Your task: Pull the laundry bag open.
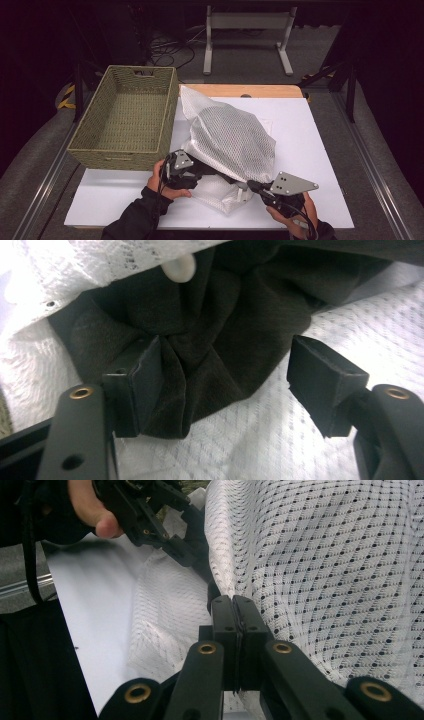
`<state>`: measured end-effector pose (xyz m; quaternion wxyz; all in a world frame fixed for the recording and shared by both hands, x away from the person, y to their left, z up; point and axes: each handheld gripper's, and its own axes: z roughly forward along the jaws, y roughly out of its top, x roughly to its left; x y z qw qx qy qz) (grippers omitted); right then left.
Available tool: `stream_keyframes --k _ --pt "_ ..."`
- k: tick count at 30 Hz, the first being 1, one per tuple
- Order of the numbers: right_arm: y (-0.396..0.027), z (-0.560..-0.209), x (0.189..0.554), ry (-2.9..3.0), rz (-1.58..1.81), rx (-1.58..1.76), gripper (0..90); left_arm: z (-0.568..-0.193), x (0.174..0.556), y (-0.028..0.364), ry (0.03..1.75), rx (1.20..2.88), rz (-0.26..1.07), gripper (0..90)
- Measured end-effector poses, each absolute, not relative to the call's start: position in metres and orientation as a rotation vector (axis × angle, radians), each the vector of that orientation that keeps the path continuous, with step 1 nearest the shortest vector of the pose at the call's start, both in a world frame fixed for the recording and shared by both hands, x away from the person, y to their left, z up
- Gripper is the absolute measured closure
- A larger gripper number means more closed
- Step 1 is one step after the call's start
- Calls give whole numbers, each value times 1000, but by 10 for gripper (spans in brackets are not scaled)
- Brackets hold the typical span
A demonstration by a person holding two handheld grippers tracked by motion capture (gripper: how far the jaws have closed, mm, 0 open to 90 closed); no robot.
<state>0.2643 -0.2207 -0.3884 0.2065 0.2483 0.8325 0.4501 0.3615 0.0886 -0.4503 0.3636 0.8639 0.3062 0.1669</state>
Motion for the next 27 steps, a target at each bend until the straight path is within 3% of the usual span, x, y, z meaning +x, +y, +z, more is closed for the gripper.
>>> stream_keyframes --k 9,13,16,18,27 --pt "-216 -391 268 2361 1258 668 894 -459 378 76 806 2263 423 350" --pt "-213 -398 271 2400 1242 653 894 -456 384 78 799 2272 434 533" --pt "-211 -402 273 2422 1227 652 893 -453 382 77 797 2267 466 737" --pt "-210 -403 273 2423 1221 651 893 -451 380 78 776 2247 476 812" --pt "-207 -398 272 2407 1279 631 893 -430 376 61 669 2161 380 836"
